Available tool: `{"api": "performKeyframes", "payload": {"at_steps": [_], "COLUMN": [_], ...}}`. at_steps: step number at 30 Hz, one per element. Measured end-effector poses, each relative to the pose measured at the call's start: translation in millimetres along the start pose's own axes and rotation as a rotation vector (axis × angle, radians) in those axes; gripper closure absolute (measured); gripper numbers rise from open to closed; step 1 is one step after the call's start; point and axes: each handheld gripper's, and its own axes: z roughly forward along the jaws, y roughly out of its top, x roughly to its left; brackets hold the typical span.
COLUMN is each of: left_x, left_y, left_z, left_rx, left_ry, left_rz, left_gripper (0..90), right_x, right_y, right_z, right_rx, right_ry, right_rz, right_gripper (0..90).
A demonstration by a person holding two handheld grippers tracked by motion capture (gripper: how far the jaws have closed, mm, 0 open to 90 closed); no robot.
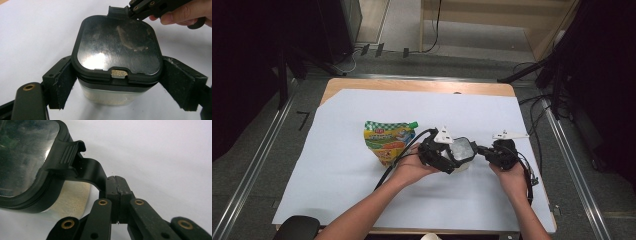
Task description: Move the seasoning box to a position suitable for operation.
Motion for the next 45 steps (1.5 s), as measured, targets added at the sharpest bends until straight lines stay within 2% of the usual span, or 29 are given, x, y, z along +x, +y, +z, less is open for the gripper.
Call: {"api": "performKeyframes", "payload": {"at_steps": [6, 23, 26, 27, 28, 30, 32, 34, 35, 36, 37, 40, 45], "left_x": [-0.4, -2.3, -1.4, -0.5, -1.4, -2.6, -4.2, -5.5, -6.2, -6.4, -6.8, -5.8, -4.5], "left_y": [4.4, 15.1, 20.1, 20.8, 21.9, 27.6, 30.1, 33.6, 34.8, 36.0, 37.5, 42.9, 51.0], "left_z": [-1.9, -6.3, -8.9, -11.4, -12.6, -15.2, -15.9, -15.9, -15.7, -16.3, -16.3, -16.7, -17.7], "left_rx": [0.01, -0.008, -0.027, -0.05, -0.066, -0.057, -0.053, -0.034, -0.033, -0.034, -0.033, -0.025, -0.024], "left_ry": [0.0, 0.003, -0.036, -0.074, -0.072, -0.071, -0.071, -0.073, -0.089, -0.099, -0.103, -0.119, -0.149], "left_rz": [0.018, 0.039, 0.013, 0.0, -0.007, 0.019, 0.027, 0.038, 0.034, 0.03, 0.03, 0.028, 0.038], "left_gripper": [17.9, 18.2, 19.5, 31.9, 40.2, 41.2, 46.7, 47.0, 47.6, 54.6, 57.5, 60.5, 71.1], "right_x": [0.5, -0.1, 0.2, 0.4, 0.2, 0.0, 1.0, 0.7, 0.3, 0.6, 0.7, 1.3, 3.4], "right_y": [0.1, 0.2, 0.3, 0.4, 0.4, 0.5, 0.8, 0.7, 0.4, 0.4, 0.4, 0.3, 0.4], "right_z": [0.1, -0.1, 0.0, -0.1, -0.3, -0.5, -0.3, -0.3, -0.3, -0.5, -0.6, -1.0, -2.5], "right_rx": [0.001, -0.002, -0.006, -0.005, -0.006, -0.009, -0.01, -0.01, -0.009, -0.006, -0.006, -0.006, -0.006], "right_ry": [0.0, 0.004, 0.005, 0.005, 0.008, 0.015, 0.013, 0.015, 0.018, 0.018, 0.02, 0.023, 0.03], "right_rz": [0.002, 0.001, 0.0, 0.0, 0.003, 0.003, -0.002, -0.001, -0.002, 0.001, 0.0, -0.001, -0.009], "right_gripper": [90.0, 90.0, 90.0, 90.0, 90.0, 90.0, 90.0, 90.0, 90.0, 90.0, 90.0, 90.0, 90.0]}}
